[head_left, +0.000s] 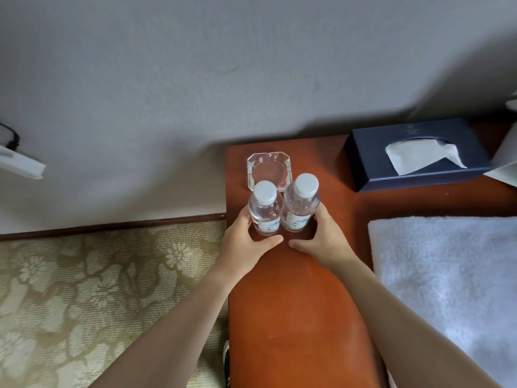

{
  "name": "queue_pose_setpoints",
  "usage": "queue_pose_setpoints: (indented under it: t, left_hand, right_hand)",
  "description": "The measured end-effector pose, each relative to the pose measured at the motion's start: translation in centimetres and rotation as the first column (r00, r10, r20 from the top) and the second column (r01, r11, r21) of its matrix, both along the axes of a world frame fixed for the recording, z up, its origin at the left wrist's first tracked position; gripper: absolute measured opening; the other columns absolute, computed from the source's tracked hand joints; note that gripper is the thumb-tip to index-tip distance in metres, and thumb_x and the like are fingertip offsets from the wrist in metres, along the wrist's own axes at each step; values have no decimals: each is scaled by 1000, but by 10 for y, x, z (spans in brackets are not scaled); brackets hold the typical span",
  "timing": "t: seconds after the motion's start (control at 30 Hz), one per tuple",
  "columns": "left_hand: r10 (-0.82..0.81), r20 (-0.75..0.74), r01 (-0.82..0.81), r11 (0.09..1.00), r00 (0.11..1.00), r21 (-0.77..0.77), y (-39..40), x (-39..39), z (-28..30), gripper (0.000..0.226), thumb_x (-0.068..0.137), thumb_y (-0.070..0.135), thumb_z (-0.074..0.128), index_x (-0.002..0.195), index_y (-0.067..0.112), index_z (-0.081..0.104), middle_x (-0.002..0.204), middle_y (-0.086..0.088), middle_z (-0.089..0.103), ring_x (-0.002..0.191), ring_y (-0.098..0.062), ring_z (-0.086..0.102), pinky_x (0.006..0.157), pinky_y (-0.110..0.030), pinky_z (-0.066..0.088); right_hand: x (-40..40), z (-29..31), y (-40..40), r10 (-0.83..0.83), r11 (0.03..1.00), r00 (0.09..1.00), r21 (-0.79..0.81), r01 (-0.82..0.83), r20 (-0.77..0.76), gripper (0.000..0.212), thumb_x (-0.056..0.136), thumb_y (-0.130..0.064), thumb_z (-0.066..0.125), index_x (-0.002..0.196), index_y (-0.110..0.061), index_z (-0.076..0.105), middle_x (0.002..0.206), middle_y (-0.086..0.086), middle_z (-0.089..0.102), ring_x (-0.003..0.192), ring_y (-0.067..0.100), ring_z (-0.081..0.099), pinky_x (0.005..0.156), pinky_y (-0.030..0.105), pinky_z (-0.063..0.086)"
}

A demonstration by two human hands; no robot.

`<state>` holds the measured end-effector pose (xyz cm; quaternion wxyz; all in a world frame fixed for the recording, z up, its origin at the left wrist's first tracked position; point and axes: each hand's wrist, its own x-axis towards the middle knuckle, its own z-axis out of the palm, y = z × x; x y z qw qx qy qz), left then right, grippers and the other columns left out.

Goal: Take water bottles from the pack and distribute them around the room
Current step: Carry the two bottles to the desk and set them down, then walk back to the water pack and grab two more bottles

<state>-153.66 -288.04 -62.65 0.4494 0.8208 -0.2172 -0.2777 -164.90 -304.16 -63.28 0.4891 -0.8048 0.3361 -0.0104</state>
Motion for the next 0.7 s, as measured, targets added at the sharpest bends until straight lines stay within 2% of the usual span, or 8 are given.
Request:
queue_pose_setpoints:
  t: [0.07, 0.17, 0.27, 0.33, 0.4, 0.47, 0.53, 0.7]
  left_hand:
    - [0, -3, 0, 1000, 1000, 28, 7, -4, 14, 84, 68, 44, 84, 140, 38, 42, 128, 32, 54, 117, 18, 46, 100, -11, 35]
    - [70, 87, -76, 995, 994, 65, 23, -9, 49, 88, 72, 47, 81, 147, 31, 37, 148, 14, 45, 133, -1, 41, 108, -22, 34]
    - [113, 256, -131, 990, 960, 53, 38, -9, 103, 73, 77, 37, 81, 141, 25, 47, 137, 11, 53, 123, -4, 49, 97, -19, 37]
    - [115, 349, -137, 990, 930, 38, 43, -7, 148, 67, 79, 36, 79, 139, 26, 50, 129, 18, 51, 118, 2, 47, 94, -14, 34]
    - [139, 383, -151, 989, 913, 0, 48, -4, 197, 65, 80, 37, 77, 138, 28, 50, 129, 20, 51, 118, 3, 46, 97, -15, 36]
    - [178, 420, -163, 984, 890, -71, 56, -2, 245, 62, 79, 39, 76, 135, 28, 53, 134, 17, 55, 123, -1, 51, 104, -23, 42]
    - [199, 464, -159, 979, 863, -125, 68, -6, 294, 59, 80, 41, 75, 134, 28, 54, 135, 15, 56, 125, -2, 50, 108, -25, 41]
    - [319, 609, -226, 947, 726, -227, 124, -18, 402, 52, 80, 33, 76, 129, 23, 61, 128, 12, 63, 121, -3, 55, 106, -25, 43]
  right_hand:
    - [-12, 10, 10, -85, 993, 995, 87, 80, 51, 116, 62, -16, 91, 152, -27, 19, 156, -6, 34, 142, 9, 33, 112, 24, 30]
    - [-28, 40, 24, -166, 982, 976, 118, 150, 138, 114, 68, -14, 89, 154, -25, 15, 159, -2, 22, 144, 7, 23, 113, 25, 25]
    - [-28, 90, 29, -187, 982, 954, 78, 173, 236, 102, 69, -19, 88, 150, -24, 26, 153, -3, 31, 138, 7, 31, 114, 30, 30]
    - [-15, 135, 29, -160, 987, 936, 39, 156, 312, 96, 68, -24, 89, 147, -24, 33, 148, -5, 37, 131, 3, 38, 106, 19, 33]
    - [2, 188, 30, -72, 996, 917, -19, 86, 391, 91, 69, -20, 87, 144, -22, 37, 145, -4, 40, 128, 1, 42, 102, 13, 35]
    - [17, 243, 37, 54, 993, 889, -119, 1, 455, 86, 69, -17, 85, 142, -24, 39, 144, -5, 41, 133, 9, 39, 108, 24, 33]
    - [28, 300, 50, 177, 978, 840, -186, -93, 512, 82, 70, -17, 83, 139, -27, 40, 141, -9, 43, 132, 9, 38, 108, 27, 31]
    - [46, 416, 106, 486, 873, 661, -359, -331, 571, 65, 74, -27, 80, 132, -27, 51, 129, -14, 56, 119, 2, 51, 100, 15, 39]
